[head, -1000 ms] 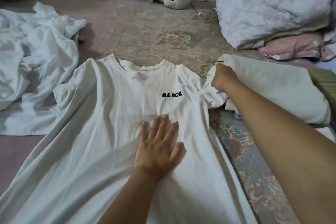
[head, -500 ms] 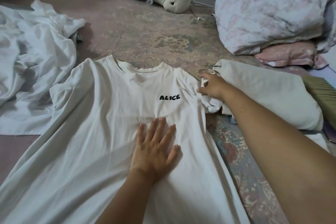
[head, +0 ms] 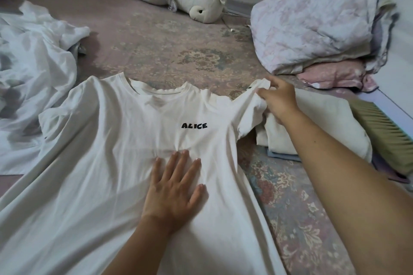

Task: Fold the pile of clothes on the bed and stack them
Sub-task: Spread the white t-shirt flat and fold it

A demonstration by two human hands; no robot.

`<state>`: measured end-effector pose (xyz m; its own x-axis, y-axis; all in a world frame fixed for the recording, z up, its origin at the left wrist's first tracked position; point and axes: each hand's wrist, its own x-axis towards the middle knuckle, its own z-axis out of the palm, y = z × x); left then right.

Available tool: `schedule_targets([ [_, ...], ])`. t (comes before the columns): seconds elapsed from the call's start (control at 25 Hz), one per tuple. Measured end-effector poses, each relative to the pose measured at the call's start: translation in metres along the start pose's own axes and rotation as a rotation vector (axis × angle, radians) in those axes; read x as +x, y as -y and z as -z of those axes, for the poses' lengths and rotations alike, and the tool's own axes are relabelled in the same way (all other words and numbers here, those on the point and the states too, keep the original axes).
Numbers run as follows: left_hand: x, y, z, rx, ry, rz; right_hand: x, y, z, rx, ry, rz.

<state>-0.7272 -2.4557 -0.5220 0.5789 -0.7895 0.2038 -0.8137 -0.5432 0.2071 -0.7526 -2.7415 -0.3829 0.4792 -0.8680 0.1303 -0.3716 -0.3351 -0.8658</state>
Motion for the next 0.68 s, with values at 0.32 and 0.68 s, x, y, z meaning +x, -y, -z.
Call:
schedule_targets([
  [0.32, 0.0, 0.001, 0.0, 0.003, 0.004, -0.006, 0.015, -0.013, 0.033, -0.377, 0.063, 0.199],
  [0.68, 0.0, 0.002, -0.001, 0.016, 0.006, -0.016, 0.009, -0.032, 0.036, -0.294, 0.018, -0.052],
])
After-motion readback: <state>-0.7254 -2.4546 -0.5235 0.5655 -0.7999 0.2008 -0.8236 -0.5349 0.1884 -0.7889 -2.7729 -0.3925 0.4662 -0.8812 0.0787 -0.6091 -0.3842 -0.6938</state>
